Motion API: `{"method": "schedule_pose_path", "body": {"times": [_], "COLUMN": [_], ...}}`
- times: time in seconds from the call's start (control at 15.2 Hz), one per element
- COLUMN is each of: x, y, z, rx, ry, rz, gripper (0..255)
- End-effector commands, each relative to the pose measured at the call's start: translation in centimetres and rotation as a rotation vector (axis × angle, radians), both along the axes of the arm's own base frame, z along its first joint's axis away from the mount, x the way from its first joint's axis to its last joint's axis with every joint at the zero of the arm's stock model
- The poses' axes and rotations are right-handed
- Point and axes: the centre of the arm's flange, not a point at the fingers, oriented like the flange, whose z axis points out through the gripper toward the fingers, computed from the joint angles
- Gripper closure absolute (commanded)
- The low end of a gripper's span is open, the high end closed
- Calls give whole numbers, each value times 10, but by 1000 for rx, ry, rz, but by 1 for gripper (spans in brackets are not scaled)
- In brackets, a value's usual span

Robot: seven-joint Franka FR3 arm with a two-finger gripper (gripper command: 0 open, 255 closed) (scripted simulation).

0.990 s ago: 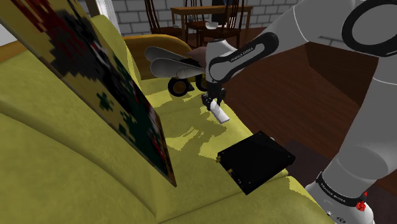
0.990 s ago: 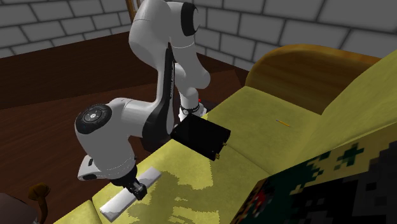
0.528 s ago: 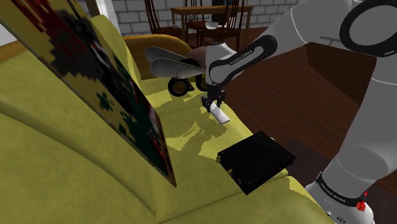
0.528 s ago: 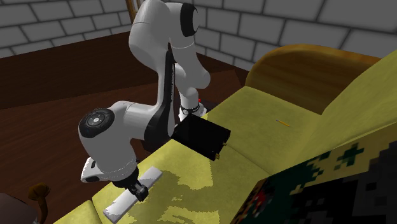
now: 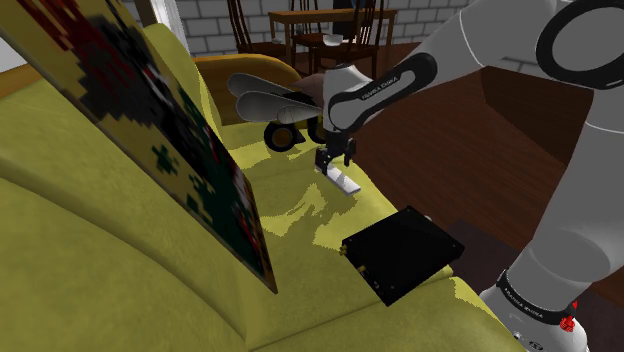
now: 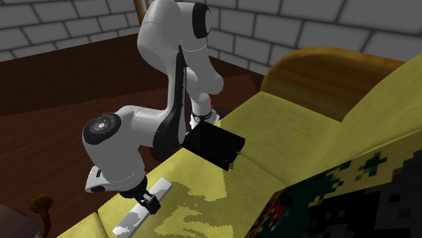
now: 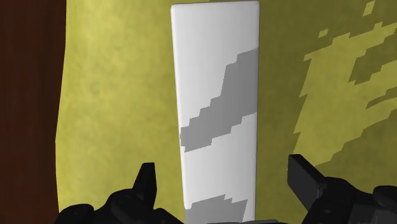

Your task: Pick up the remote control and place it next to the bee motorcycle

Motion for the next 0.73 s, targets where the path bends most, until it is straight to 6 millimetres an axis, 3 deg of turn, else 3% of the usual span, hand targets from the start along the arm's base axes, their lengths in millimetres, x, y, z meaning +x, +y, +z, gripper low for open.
{"method": "schedule_pose_path", "body": {"times": [0.0,0.13,0.66], "x": [0,-1,-1], "y": [1,1,1], "z": [20,43,43], "rx": [0,0,0], "ry": [0,0,0], "rz": [0,0,0], "gripper": [0,0,0]}}
